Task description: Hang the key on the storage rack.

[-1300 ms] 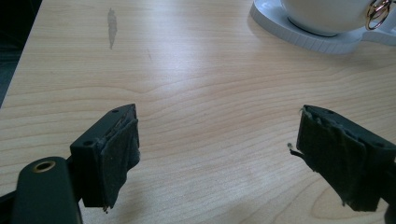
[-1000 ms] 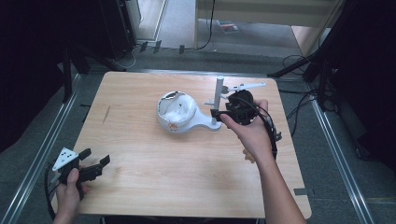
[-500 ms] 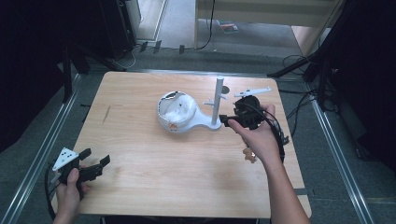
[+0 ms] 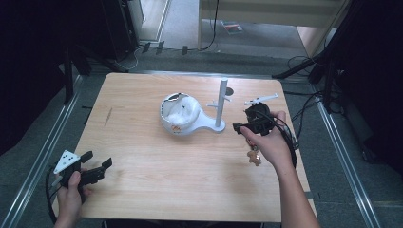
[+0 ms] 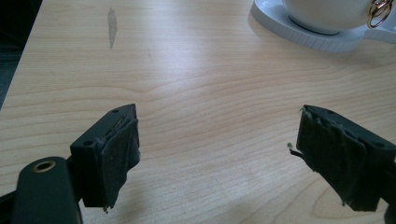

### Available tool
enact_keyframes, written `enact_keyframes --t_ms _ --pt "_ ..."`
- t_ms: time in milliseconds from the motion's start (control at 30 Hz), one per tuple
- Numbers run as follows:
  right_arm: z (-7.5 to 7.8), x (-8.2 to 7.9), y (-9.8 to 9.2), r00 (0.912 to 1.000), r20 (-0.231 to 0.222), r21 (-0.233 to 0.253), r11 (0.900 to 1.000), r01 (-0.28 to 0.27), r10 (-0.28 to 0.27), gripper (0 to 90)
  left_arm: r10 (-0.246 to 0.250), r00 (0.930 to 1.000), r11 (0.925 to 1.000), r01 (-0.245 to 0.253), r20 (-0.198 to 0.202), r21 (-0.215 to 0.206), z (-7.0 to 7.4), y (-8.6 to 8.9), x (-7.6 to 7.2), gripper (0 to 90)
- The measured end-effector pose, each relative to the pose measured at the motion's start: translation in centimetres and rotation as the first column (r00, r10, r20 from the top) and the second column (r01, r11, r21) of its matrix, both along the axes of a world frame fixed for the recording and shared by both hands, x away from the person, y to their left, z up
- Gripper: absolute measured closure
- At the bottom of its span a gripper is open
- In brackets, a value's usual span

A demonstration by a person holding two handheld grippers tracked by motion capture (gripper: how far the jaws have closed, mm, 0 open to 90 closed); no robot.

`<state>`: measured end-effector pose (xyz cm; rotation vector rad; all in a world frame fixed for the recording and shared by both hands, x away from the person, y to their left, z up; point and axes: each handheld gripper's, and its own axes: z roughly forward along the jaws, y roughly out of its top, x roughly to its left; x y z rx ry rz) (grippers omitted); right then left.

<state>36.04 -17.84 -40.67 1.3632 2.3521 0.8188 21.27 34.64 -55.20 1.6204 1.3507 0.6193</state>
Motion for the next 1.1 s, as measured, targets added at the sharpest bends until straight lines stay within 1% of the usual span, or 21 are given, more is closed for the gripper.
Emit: enact_keyframes --t_ms 267,400,567,833,1100 --pt "-1.1 0.6 -1.0 0.9990 -0.041 -0.057 0.998 0.014 -0.016 39.1 0.001 1.0000 1.0000 -0.001 0.000 0.000 0.0 0.0 0.0 14.0" --pt "-1.8 0.8 -1.5 0.9980 -0.059 -0.078 0.997 0.016 -0.021 39.2 0.001 1.0000 1.0000 -0.001 -0.001 0.000 0.0 0.0 0.0 14.0" --pt "-2.4 1.2 -2.0 0.9960 -0.081 -0.087 0.996 0.030 -0.037 39.2 0.000 1.0000 1.0000 0.000 -0.002 0.001 0.0 0.0 0.0 14.0" --pt "-3.6 1.6 -2.6 0.9933 -0.102 -0.108 0.993 0.044 -0.055 39.4 0.002 1.0000 1.0000 -0.002 -0.001 0.000 0.0 0.0 0.0 14.0" --pt "-4.7 2.1 -3.2 0.9888 -0.127 -0.130 0.990 0.061 -0.078 39.5 0.002 1.0000 1.0000 -0.002 -0.001 -0.001 0.0 0.1 0.0 14.0"
